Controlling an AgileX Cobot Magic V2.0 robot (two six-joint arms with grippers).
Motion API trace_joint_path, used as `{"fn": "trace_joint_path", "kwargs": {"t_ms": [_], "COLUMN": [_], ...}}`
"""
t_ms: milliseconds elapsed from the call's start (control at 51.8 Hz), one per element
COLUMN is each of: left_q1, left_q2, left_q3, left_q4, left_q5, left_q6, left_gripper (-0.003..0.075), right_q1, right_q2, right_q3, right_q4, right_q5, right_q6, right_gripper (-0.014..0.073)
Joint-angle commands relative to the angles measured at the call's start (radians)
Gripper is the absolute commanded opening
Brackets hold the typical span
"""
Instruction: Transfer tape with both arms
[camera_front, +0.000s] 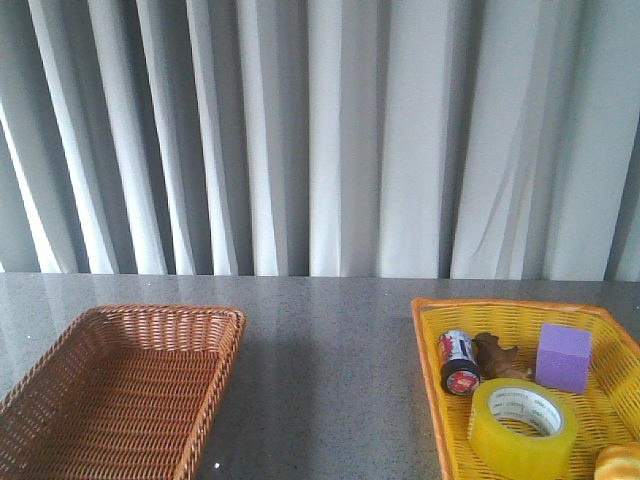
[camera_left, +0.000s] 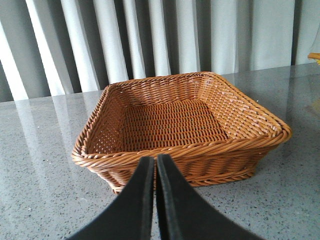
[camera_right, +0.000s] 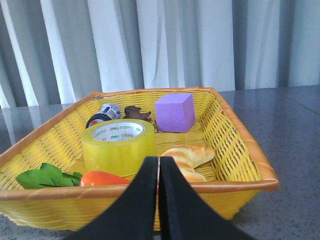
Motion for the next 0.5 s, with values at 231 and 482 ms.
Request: {"fn": "trace_joint_path", "kwargs": {"t_ms": [231, 482], "left_q1": [0.001, 0.001], "left_q2": [-0.008, -0.008], "left_q3": [-0.023, -0.023], "left_q4": [-0.011, -0.011], "left_q5": [-0.076, -0.076], "left_q6": [-0.001, -0.001], "left_gripper": [-0.0006, -0.0006], "right_q1": [-0.005, -0.005], "right_q2": [-0.011, -0.011], "right_q3": [0.008, 0.008], "right_q4": [-0.003, 0.014], "right_q5": [-0.074, -0.074], "right_q6": [0.001, 0.002], "right_gripper": [-0.0005, -0.0005]}}
